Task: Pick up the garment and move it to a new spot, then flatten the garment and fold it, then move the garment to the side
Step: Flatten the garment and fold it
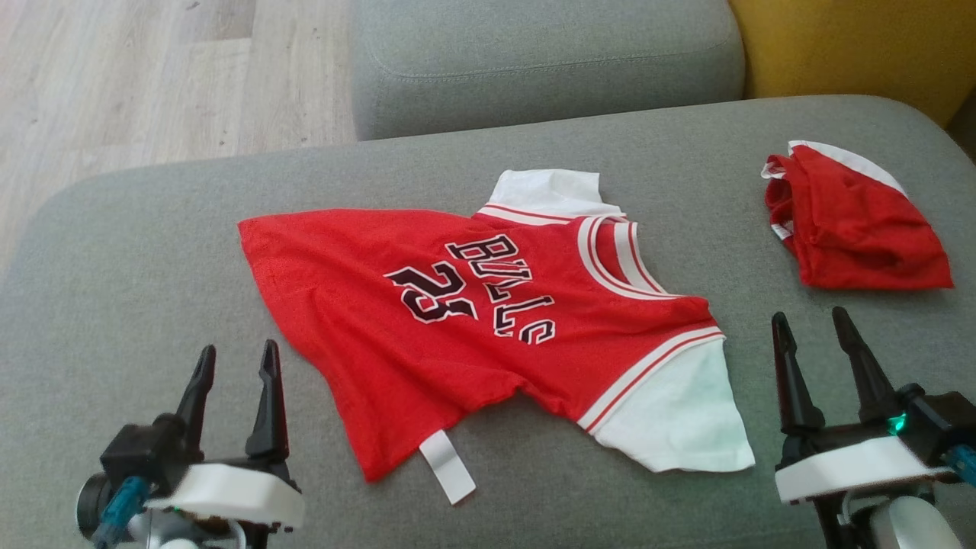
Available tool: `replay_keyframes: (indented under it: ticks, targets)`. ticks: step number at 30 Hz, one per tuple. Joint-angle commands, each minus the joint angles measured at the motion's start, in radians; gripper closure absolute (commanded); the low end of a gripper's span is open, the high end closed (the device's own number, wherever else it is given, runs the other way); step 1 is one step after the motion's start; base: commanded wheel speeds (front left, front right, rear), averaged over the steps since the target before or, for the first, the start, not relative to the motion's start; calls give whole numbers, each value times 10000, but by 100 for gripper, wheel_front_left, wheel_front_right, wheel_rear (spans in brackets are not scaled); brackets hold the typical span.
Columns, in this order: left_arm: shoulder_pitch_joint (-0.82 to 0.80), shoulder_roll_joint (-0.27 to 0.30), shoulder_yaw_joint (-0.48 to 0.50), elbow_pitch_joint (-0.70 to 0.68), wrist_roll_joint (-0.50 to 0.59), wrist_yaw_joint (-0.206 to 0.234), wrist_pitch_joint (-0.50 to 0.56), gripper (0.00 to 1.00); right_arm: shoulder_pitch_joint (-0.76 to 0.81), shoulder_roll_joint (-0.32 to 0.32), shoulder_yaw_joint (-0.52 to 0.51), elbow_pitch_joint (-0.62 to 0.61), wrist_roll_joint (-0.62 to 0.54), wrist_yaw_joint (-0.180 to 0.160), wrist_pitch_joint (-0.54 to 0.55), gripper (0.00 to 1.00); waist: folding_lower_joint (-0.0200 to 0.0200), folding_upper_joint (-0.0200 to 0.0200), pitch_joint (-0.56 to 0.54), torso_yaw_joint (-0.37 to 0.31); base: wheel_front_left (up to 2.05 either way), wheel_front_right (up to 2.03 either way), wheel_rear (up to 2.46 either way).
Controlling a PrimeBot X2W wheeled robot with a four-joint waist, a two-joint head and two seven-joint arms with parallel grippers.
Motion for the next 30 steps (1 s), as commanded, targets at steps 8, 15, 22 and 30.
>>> replay_keyframes:
  ticks: [8,15,22,30]
  targets:
    - [-287,-264,845,-79,385,-353,-122,0,-280,-112,168,-377,-98,75,110,0,1,0,3,-57,0,0,0]
    - [-244,-406,1065,143,456,-621,-93,0,-232,-106,53,-143,-3,75,729,0,1,0,30,-48,0,0,0]
    - [-617,-216,596,779,-717,-1362,2774,0,-73,-294,18,801,734,75,4108,0,1,0,81,63,0,0,0]
    - [-2204,74,379,1488,-2230,-1681,6854,0,78,-229,4,657,1114,75,7102,0,1,0,246,121,0,0,0]
